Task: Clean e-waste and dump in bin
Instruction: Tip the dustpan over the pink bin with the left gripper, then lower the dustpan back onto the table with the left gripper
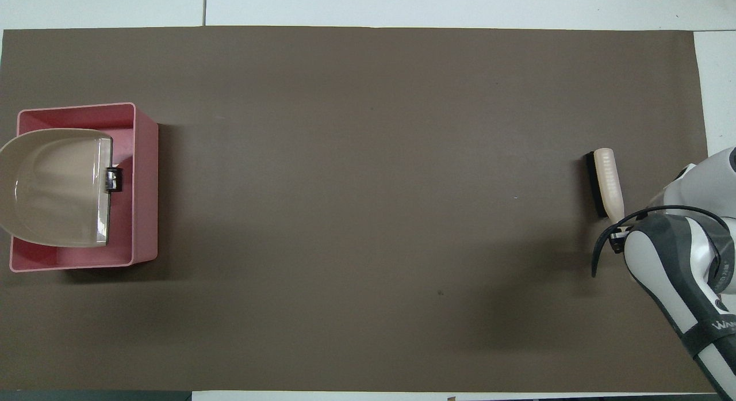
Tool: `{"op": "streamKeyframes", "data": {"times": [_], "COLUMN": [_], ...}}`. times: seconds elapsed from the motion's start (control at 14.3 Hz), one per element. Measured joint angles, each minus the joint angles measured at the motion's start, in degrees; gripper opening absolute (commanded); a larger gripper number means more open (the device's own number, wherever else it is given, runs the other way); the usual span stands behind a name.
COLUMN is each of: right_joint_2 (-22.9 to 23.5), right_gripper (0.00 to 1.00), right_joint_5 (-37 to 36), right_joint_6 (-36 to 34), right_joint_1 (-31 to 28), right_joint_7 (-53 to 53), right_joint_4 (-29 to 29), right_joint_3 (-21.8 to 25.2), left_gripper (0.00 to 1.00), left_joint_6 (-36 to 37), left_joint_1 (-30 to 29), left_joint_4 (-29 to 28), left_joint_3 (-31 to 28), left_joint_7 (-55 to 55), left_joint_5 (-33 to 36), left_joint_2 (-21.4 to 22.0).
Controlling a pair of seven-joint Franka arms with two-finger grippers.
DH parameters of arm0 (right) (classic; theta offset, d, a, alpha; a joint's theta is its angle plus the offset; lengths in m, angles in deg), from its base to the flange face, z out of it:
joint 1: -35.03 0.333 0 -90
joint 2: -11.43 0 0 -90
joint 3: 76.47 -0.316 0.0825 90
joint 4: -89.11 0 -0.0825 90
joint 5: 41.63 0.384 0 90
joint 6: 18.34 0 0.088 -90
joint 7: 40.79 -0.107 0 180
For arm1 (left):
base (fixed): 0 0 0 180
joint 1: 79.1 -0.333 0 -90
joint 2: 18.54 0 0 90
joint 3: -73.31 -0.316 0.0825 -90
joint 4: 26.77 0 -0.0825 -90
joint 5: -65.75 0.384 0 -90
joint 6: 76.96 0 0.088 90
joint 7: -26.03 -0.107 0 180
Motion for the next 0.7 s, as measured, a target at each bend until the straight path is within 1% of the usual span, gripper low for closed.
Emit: {"op": "streamKeyframes", "data": {"times": [0.07,0.14,0.35,0.42,0.49,0.56,0.63,0.7], "right_joint_2": [0.0,0.0,-0.1,-0.1,-0.1,-0.1,-0.1,-0.1], "right_gripper": [0.18,0.29,0.51,0.56,0.58,0.64,0.67,0.72], "right_joint_5": [0.0,0.0,0.0,0.0,0.0,0.0,0.0,0.0], "right_joint_6": [0.0,0.0,0.2,0.2,0.3,0.3,0.3,0.3], "right_joint_1": [0.0,-0.1,-0.9,-1.0,-1.0,-1.0,-1.0,-1.0], "right_joint_7": [0.0,0.0,-0.1,-0.1,-0.1,-0.1,-0.1,-0.1], "right_joint_4": [0.0,0.1,0.1,0.1,0.1,0.1,0.1,0.0], "right_joint_3": [0.0,0.0,0.0,0.1,0.1,0.1,0.1,0.1], "left_gripper": [0.0,0.0,0.0,0.0,0.0,0.0,0.0,0.0], "left_joint_6": [0.1,0.1,1.6,3.2,5.0,6.8,8.3,10.0], "left_joint_1": [0.4,0.7,0.8,0.8,0.9,1.1,1.4,1.8], "left_joint_4": [-0.2,-0.3,1.5,3.1,4.8,6.3,7.7,8.9], "left_joint_3": [0.0,0.0,0.0,0.0,0.1,0.3,0.7,1.1], "left_joint_7": [0.2,0.3,0.3,0.3,0.3,0.3,0.3,0.3], "left_joint_5": [0.6,0.9,1.3,1.4,1.3,1.0,-0.1,-1.8], "left_joint_2": [0.0,0.0,0.1,0.2,0.4,0.8,1.3,1.7]}}
